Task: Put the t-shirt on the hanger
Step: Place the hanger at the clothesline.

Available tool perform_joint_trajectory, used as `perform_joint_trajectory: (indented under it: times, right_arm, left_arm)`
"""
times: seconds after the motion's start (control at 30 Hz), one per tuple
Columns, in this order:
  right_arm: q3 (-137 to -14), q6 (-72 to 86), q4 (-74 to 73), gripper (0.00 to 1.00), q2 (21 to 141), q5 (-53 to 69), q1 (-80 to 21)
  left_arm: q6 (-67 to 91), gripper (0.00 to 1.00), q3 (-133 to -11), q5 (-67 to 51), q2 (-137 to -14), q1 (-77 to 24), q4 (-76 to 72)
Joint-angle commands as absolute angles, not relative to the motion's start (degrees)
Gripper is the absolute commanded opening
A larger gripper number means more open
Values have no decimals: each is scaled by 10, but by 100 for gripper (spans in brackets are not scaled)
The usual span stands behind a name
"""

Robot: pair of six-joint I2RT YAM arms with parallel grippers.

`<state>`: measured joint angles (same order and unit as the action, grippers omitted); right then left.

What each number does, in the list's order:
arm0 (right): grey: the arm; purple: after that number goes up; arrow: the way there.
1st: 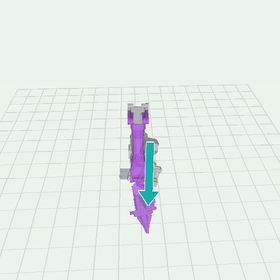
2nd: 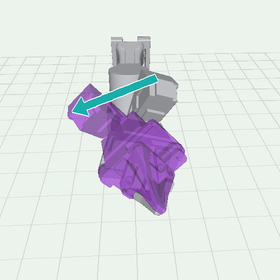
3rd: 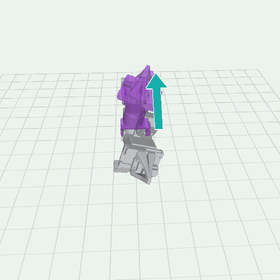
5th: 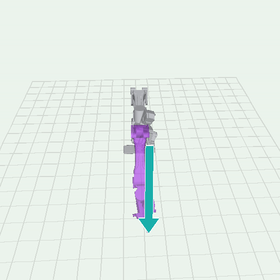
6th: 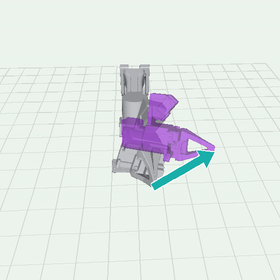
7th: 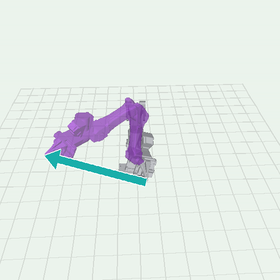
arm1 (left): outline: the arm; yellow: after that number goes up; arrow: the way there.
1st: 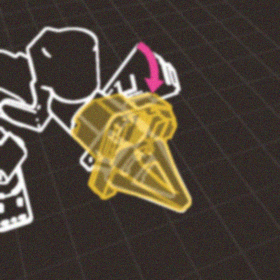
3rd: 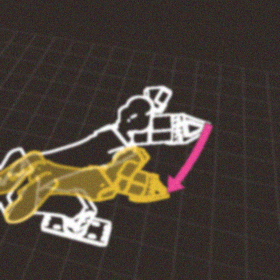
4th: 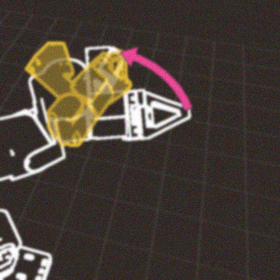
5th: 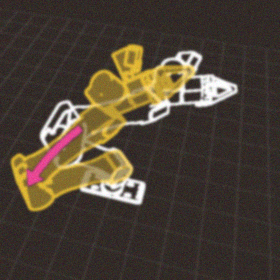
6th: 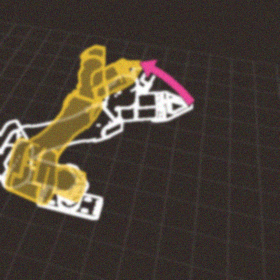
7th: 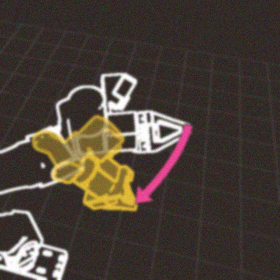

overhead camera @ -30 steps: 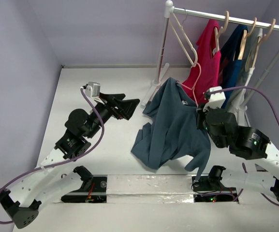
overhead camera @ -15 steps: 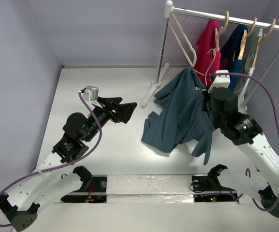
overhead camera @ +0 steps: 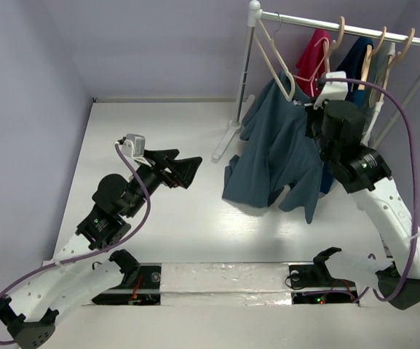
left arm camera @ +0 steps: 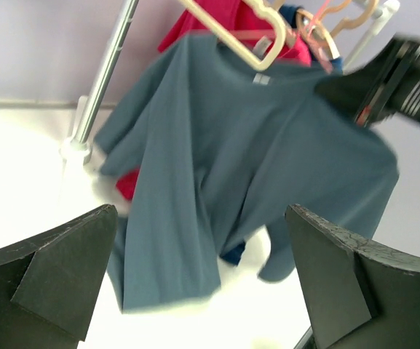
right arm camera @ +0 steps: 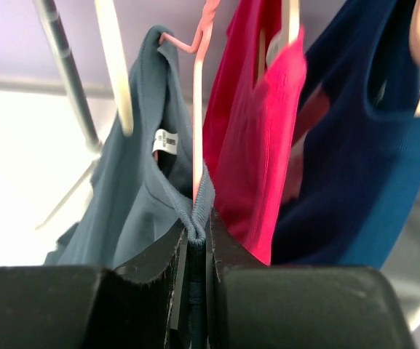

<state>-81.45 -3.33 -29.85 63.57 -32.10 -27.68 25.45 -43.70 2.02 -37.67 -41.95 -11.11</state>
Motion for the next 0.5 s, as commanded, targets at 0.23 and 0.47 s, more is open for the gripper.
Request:
perform_joint_trajectory:
  times: [0.23,0.47]
  right_arm:
    - [-925,-91,-181,0,717,-286,-223]
    - [-968,-101,-159,0,740,-277,-212]
  left_arm:
    - [230,99,-432,44,-332,-422,-109]
    - [228,99,-422,47,-330,-422,-112]
